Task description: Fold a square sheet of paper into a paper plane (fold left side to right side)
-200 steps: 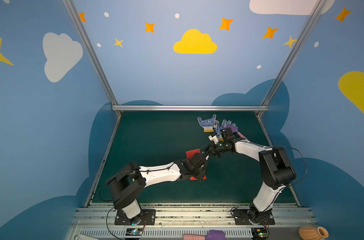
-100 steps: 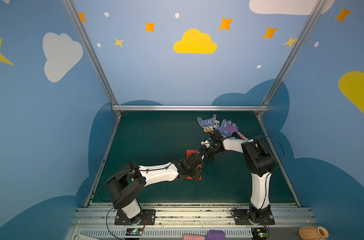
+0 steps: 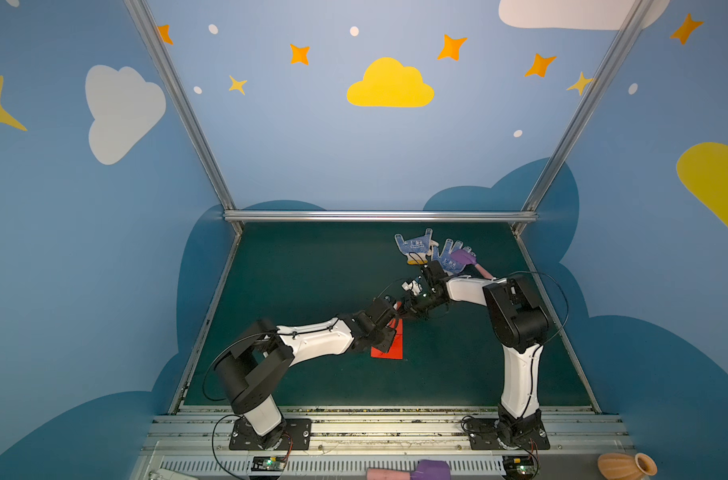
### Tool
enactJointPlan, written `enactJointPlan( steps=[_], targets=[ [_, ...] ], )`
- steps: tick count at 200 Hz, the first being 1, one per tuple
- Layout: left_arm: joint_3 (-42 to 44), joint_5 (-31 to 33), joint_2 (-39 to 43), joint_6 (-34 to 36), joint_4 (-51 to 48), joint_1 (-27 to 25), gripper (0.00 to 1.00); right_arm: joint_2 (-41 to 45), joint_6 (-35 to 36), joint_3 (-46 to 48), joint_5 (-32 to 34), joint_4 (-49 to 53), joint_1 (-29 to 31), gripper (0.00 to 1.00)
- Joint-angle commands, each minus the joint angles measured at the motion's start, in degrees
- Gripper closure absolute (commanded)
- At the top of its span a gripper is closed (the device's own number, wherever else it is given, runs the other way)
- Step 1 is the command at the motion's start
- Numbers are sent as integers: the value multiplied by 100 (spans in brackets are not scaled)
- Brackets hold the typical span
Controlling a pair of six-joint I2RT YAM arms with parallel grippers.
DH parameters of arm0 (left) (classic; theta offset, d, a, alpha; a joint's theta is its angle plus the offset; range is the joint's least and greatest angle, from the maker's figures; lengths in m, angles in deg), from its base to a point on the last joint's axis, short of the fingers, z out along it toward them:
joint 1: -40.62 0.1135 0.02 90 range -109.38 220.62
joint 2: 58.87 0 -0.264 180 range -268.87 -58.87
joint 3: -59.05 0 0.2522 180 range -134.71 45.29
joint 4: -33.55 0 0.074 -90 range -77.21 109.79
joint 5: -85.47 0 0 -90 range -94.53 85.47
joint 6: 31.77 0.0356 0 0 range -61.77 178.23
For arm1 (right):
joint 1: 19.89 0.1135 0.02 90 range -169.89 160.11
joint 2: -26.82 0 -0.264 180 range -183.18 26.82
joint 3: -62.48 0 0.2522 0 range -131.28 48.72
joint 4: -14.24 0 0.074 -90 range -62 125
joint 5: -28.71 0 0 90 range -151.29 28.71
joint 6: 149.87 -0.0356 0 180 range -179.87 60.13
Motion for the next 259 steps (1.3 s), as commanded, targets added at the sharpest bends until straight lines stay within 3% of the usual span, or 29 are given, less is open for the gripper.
enactJointPlan(
  steps=[1,259],
  targets=[
    [-30,205,-165,118,-241,93,97,-223,59,144,293,111,50,100],
    [-575,559,-647,468,-491,393,96,-250,34,211,294,32,79,100]
  ],
)
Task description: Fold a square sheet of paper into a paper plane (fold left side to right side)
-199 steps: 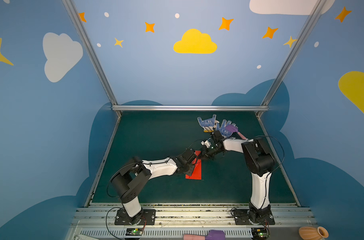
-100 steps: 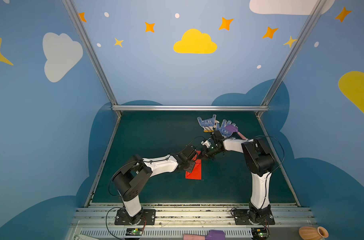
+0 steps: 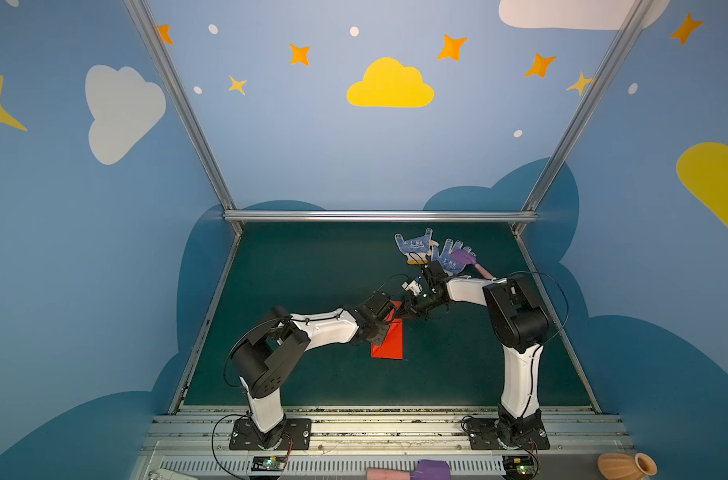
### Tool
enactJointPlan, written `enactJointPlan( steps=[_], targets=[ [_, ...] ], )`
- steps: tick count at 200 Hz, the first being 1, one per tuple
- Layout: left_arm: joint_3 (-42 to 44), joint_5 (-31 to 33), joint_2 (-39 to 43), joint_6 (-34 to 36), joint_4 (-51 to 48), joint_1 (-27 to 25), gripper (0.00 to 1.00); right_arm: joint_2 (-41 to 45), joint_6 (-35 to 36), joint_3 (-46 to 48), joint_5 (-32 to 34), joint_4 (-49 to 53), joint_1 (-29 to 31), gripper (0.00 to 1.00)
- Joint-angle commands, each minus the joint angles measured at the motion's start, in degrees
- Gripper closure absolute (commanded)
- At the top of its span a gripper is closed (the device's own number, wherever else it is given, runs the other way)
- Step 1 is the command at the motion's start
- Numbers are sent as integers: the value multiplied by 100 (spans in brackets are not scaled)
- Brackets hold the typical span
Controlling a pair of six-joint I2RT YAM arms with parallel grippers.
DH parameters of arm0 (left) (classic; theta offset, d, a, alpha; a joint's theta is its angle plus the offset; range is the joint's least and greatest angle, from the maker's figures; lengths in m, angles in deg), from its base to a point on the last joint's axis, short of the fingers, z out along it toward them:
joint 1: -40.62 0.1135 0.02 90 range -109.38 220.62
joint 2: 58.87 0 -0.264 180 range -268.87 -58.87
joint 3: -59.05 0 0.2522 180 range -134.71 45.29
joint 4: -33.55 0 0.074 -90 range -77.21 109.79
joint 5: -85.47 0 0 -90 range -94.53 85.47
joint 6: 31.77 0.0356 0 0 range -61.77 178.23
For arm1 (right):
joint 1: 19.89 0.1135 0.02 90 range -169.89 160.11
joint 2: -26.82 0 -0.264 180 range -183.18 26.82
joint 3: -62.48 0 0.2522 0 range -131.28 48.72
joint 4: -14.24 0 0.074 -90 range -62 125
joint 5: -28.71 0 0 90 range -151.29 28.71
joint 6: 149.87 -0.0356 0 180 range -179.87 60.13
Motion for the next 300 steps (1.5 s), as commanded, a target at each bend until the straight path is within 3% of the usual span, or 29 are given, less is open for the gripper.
enactJointPlan(
  steps=[1,134,201,237,300],
  targets=[
    [-154,102,-17,59,-98,30,97,-248,35,167,313,105,80,100],
    [-207,32,-162,159,-141,26,97,-144,16,7,211,206,92,100],
    [-174,85,-188,187,-159,25,97,941,117,-304,144,587,-47,99],
    [-189,94,-185,217,-193,27,97,1601,42,442,228,426,66,100],
    [-188,76,-163,228,-185,25,97,2326,-811,1954,505,-945,726,100]
  ],
)
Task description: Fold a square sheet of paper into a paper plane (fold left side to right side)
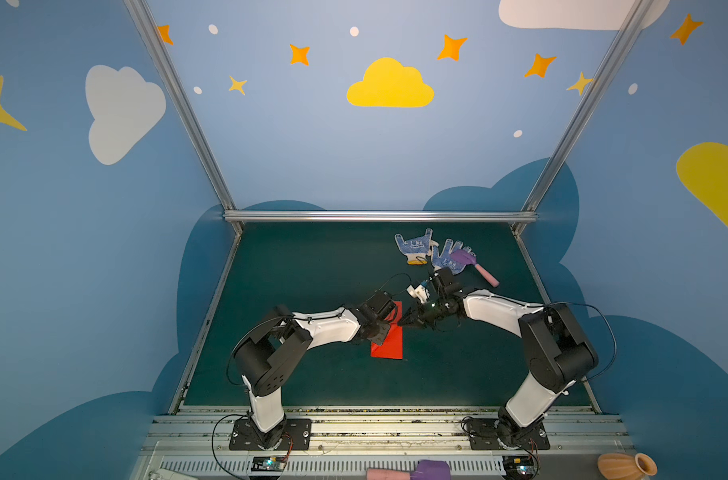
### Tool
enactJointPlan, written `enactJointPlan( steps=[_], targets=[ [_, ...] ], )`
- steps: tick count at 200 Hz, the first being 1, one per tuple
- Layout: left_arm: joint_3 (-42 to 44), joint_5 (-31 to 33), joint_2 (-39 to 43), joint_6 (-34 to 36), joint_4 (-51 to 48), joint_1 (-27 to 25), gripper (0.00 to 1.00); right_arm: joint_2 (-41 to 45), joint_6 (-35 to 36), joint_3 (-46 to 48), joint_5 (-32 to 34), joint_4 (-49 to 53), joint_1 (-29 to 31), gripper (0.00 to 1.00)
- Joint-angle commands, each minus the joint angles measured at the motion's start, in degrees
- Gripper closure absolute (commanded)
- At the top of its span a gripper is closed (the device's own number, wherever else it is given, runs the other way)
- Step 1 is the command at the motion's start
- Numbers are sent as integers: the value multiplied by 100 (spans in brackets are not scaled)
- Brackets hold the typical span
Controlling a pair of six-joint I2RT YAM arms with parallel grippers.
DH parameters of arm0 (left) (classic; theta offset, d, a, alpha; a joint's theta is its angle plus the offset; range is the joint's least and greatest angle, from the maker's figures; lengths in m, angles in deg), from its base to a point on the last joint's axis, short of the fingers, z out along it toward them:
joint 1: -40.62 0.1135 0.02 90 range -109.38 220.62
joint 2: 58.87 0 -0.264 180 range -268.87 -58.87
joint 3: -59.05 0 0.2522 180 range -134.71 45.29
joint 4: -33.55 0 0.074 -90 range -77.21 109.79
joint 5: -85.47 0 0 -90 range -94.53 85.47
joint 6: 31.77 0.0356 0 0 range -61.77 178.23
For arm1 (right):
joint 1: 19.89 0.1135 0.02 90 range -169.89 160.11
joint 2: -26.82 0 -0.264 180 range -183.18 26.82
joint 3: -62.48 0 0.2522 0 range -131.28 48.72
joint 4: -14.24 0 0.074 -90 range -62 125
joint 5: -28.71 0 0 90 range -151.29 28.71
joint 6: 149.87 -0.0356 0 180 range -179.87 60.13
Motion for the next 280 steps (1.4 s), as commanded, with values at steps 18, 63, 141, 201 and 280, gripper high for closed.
enactJointPlan(
  steps=[18,63,141,201,280],
  targets=[
    [-69,56,-61,70,-153,24,97,269,-720,474,336,-1126,428,100],
    [-77,47,-64,80,-143,25,97,-22,-1087,514,445,-1730,738,100],
    [-69,30,-64,91,-144,25,97,-520,-1190,395,478,-1964,877,100],
    [-69,30,-74,86,-134,25,97,-601,-1199,506,554,-1924,867,100],
    [-82,-23,-44,80,-129,25,97,-740,-1233,595,607,-1891,826,100]
  ],
)
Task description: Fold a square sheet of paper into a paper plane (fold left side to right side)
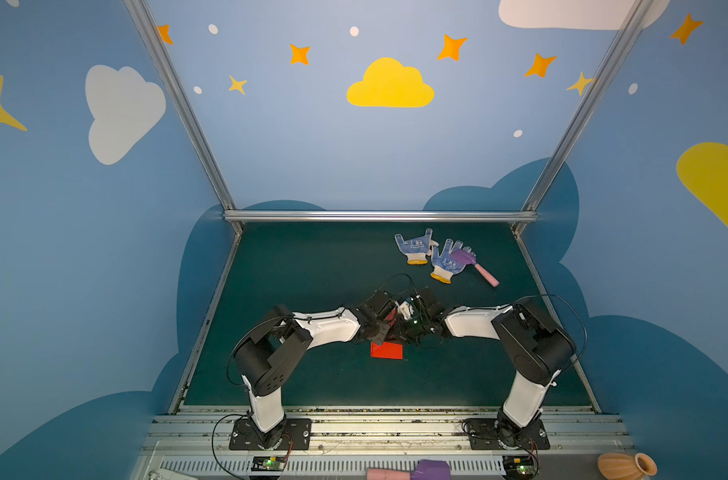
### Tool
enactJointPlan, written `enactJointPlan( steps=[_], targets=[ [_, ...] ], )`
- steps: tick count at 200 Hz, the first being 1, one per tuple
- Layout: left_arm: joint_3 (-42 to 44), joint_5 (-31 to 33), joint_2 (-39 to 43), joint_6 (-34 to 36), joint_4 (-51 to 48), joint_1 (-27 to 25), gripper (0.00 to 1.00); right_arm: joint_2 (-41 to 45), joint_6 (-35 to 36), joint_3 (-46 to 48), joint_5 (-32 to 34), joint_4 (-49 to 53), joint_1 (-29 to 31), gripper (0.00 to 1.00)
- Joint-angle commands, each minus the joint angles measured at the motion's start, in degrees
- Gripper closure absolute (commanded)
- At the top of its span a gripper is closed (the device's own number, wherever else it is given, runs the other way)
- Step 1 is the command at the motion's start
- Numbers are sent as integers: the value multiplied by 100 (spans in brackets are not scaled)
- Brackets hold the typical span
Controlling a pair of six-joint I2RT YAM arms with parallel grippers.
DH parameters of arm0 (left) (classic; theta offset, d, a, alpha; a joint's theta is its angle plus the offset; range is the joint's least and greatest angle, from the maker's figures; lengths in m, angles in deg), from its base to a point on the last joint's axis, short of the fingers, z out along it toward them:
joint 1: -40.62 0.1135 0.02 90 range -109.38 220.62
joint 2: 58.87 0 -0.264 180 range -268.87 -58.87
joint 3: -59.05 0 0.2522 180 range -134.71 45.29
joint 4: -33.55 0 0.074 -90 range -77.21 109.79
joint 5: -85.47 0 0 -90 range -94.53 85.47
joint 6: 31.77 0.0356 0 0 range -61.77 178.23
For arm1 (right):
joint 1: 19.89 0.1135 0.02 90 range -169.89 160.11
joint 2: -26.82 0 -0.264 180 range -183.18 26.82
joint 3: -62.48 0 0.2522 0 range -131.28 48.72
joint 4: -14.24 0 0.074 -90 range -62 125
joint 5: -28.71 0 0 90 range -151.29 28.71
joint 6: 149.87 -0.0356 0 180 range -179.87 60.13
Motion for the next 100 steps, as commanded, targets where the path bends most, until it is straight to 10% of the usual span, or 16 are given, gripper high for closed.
enactJointPlan(
  steps=[1,100],
  targets=[
    [-84,-18,-41,48,-130,25,97,-159,-73,91,80,28,-19,100],
    [-525,-155,401,-14,-346,312,92,-135,-122,317,161,8,-49,100]
  ],
)
